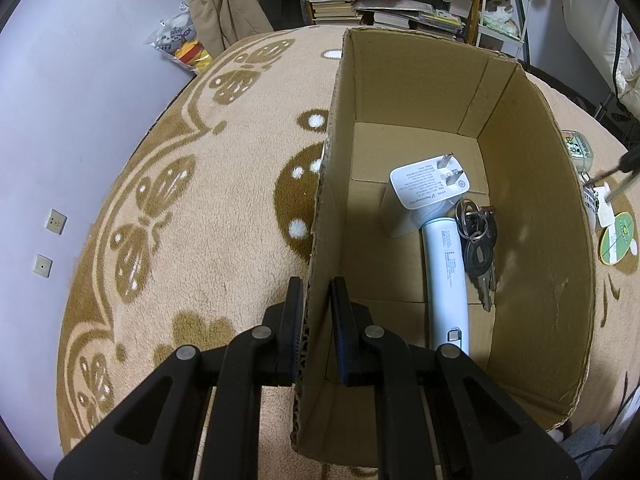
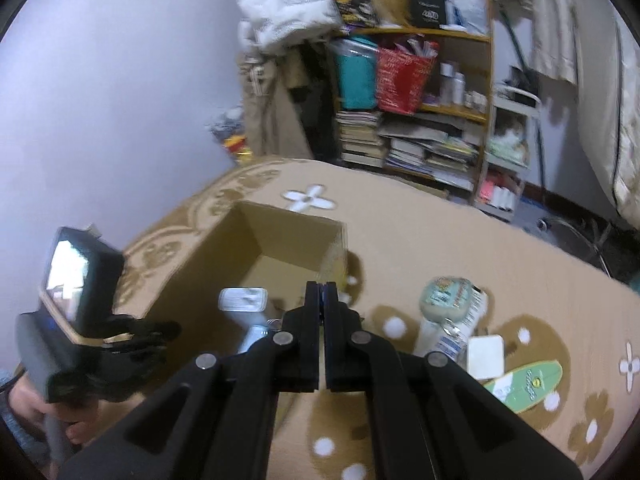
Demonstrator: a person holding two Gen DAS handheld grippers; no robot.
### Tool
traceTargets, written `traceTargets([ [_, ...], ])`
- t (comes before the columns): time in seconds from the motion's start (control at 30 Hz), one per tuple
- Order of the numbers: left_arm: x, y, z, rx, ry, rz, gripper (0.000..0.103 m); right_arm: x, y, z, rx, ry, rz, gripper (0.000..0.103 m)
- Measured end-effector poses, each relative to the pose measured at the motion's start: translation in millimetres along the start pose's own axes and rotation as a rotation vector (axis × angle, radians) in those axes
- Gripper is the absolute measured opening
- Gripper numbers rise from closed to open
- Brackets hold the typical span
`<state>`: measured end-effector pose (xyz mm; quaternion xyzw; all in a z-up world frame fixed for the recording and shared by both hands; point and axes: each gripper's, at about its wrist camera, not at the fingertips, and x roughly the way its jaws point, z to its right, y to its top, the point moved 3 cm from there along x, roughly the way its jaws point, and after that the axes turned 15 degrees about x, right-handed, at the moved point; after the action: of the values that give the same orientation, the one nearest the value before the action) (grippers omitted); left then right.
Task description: Organize rigid objects
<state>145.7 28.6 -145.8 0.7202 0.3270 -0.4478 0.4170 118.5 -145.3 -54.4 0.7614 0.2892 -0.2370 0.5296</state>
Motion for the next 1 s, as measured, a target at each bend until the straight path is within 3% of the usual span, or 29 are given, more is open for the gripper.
traceTargets([
  [0.33, 0, -1, 1, -0.003, -0.001, 0.0, 0.013, -19, -3, -40, -0.049, 0.082, 0.035, 0.003],
  [0.53, -1, -1, 0, -0.007, -0.001, 0.002, 0.013, -10, -16, -58, -0.066, 0.12, -0.012, 0.003],
  [0.77, -1, -2, 0, -0.005, 0.0, 0.004, 0.013, 22, -39, -57, -0.087, 0.054, -0.122, 0.003],
  [1.0, -1, -3, -1, -0.025, -0.019, 0.003, 0.013, 32, -48, -50, -0.094, -0.014, -0.16, 0.003],
])
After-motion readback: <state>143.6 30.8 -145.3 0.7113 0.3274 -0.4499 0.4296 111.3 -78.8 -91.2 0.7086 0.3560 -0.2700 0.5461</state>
